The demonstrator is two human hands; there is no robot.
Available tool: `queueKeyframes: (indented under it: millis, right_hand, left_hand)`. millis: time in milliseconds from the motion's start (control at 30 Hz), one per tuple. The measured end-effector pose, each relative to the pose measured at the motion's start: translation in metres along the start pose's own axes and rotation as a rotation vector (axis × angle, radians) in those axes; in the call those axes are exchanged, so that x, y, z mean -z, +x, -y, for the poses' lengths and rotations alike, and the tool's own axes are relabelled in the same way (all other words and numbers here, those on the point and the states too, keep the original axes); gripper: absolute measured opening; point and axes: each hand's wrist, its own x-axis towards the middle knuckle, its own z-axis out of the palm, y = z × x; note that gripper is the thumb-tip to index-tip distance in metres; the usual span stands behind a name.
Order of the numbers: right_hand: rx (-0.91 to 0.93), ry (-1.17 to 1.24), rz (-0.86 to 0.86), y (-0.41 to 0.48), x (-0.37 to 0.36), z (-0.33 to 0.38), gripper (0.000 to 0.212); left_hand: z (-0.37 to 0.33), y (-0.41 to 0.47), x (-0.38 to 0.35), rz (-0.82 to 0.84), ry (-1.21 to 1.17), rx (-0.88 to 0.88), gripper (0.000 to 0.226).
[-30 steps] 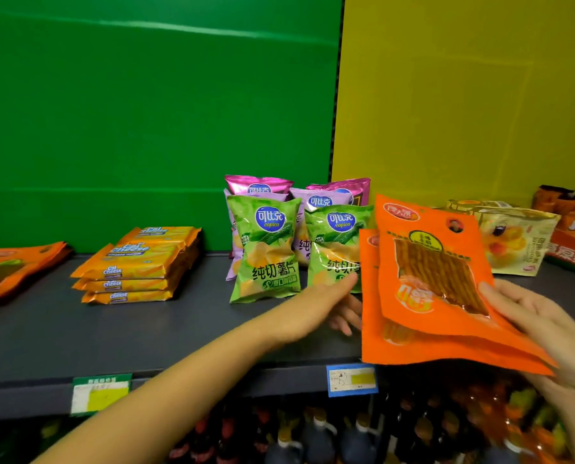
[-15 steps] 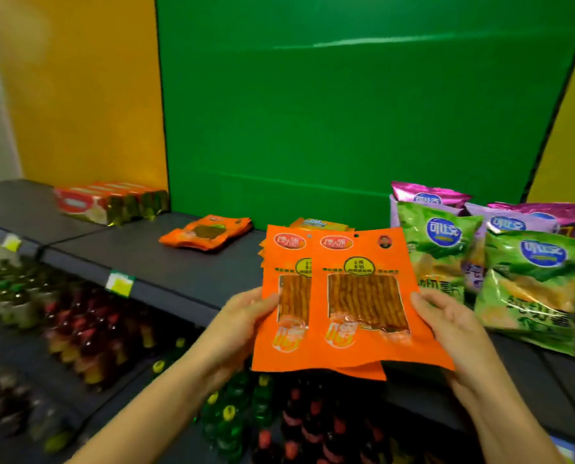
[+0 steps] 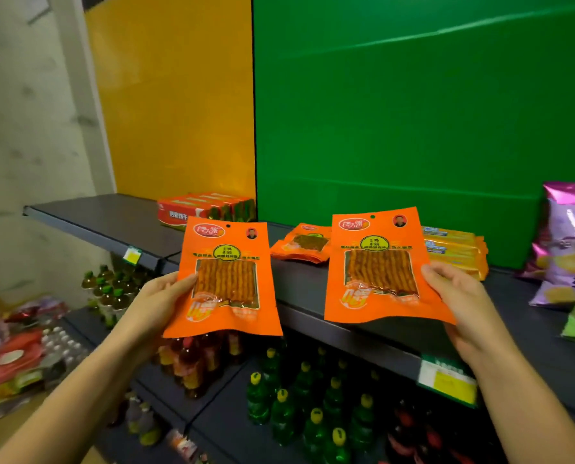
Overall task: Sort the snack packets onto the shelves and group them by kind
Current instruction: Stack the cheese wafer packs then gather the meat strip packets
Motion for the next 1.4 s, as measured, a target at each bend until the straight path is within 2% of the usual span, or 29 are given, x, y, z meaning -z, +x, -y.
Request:
queueKeyframes:
  millis: [200,333,600,700,867,1000,1233,1400]
  right_hand:
    - [0.047,-0.082,-0.171,0.037,-0.05,0.002,0.011]
    - [0.077,-0.16,-0.234,0.061,-0.072,0.012,0.019]
    - [0.129,-0.233,-0.292,0.13,-0.088,0.017,0.015]
    - [0.111,-0.262,-0.297,0.15,-0.093,0.012,0.014]
    - [0.052,-0.4,-0.296,0.178,-0.097,0.0,0.026]
    - [0.018,-0.465,-0.29,0.196,-0.101,-0.014,0.027]
    - [-0.062,-0.524,-0.297,0.215,-0.116,-0.05,0.027]
    - [-0.12,-0.503,-0.283,0.215,-0.133,-0.065,0.025]
  left_hand:
    - [-0.014,0.072,0.032,0.112,0.018,-0.036,0.019]
    - [-0.023,0.117,0.025,0.167,0.039,-0.094,0.018]
    - [-0.016,0.207,-0.039,0.265,0.159,-0.223,0.018]
    - [-0.005,0.235,-0.067,0.299,0.19,-0.206,0.02]
    - [0.012,0.275,-0.103,0.344,0.268,-0.172,0.024]
    - [0.024,0.295,-0.12,0.308,0.457,-0.234,0.022]
    - [0.036,0.31,-0.123,0.352,0.822,-0.386,0.033]
    - [0.038,0.323,-0.115,0.334,0.848,-0.43,0.028]
